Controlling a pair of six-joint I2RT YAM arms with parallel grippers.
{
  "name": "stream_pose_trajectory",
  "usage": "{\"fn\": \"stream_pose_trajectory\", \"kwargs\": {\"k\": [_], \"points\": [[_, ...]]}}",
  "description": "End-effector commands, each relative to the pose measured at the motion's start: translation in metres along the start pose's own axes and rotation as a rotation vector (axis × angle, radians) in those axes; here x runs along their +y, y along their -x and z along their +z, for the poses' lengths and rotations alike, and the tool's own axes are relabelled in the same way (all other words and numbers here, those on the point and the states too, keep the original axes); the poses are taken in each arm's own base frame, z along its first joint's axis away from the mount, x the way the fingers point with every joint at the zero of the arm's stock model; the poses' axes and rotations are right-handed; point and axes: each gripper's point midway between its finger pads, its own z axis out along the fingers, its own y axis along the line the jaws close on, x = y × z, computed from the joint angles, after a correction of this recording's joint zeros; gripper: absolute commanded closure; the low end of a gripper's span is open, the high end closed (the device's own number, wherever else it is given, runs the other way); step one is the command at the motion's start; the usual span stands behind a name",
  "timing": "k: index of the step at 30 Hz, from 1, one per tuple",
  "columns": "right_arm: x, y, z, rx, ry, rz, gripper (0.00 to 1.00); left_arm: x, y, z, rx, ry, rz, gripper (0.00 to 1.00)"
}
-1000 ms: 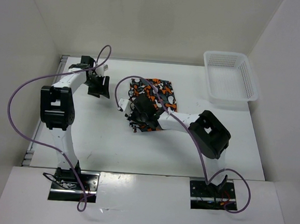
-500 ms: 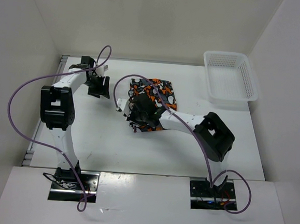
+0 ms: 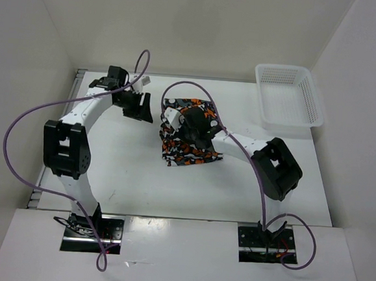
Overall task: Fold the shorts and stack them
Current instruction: Fold the shorts
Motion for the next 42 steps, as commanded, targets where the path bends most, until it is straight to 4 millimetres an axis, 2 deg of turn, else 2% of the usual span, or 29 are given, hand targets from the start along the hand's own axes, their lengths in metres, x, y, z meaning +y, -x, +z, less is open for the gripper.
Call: {"fn": "stream_pose_trajectory", "kwargs": {"k": [1,4,8,12,14,15,17,19,21,22,24,28,30,33,34,37,38,39,42], "points": [[-0.008,0.007,-0.011,-0.033,-0.030,-0.015,0.60,-0.069,0.003,-0.021,-0.037,-0.200,0.087,0.31],[-0.001,0.001,-0.007,-0.026,0.000,-0.038,0.56,-0.081,-0.018,-0.006,0.028,-0.250,0.076,0.28],[-0.002,-0.007,-0.005,-0.009,0.010,-0.031,0.56,-0.110,-0.047,0.019,0.119,-0.299,0.125,0.27],[-0.009,-0.003,-0.018,-0.017,0.027,-0.037,0.56,-0.101,-0.062,0.050,0.148,-0.152,0.207,0.27],[-0.010,0.007,-0.026,-0.038,0.033,-0.038,0.56,-0.094,-0.048,0.055,0.093,-0.109,0.235,0.27],[-0.006,0.006,-0.026,-0.037,0.052,-0.028,0.56,-0.084,-0.049,0.061,0.094,-0.066,0.236,0.27],[-0.004,0.007,-0.029,-0.046,0.059,-0.014,0.56,-0.079,-0.044,0.065,0.076,-0.042,0.244,0.28],[0.000,0.001,-0.031,-0.035,0.066,0.002,0.56,-0.081,-0.038,0.065,0.059,-0.043,0.251,0.28],[0.000,-0.002,-0.031,-0.037,0.069,0.032,0.55,-0.081,-0.044,0.072,0.081,-0.047,0.251,0.28],[0.002,-0.001,-0.031,-0.041,0.077,0.043,0.55,-0.079,-0.038,0.073,0.059,-0.033,0.260,0.30],[-0.005,-0.005,-0.031,-0.039,0.072,0.069,0.55,-0.067,-0.048,0.086,0.082,0.019,0.263,0.32],[0.002,-0.003,-0.032,-0.065,0.132,0.055,0.51,-0.057,-0.049,0.092,0.086,0.061,0.263,0.38],[0.008,0.004,-0.033,-0.089,0.171,0.055,0.48,-0.054,-0.052,0.095,0.097,0.073,0.259,0.45],[0.008,0.003,-0.032,-0.096,0.167,0.045,0.46,-0.047,-0.056,0.100,0.115,0.095,0.254,0.54],[0.000,0.002,-0.031,-0.087,0.126,0.042,0.46,-0.046,-0.059,0.099,0.125,0.096,0.251,0.56],[0.002,-0.008,-0.024,-0.073,0.098,0.015,0.46,-0.048,-0.064,0.098,0.146,0.086,0.243,0.65],[0.001,-0.006,-0.024,-0.082,0.093,0.014,0.46,-0.050,-0.064,0.098,0.146,0.075,0.242,0.67],[0.004,-0.012,-0.020,-0.072,0.098,0.028,0.46,-0.048,-0.074,0.097,0.177,0.077,0.232,0.69],[0.006,-0.007,-0.016,-0.093,0.083,0.026,0.45,-0.055,-0.079,0.091,0.190,0.044,0.224,0.77]]}}
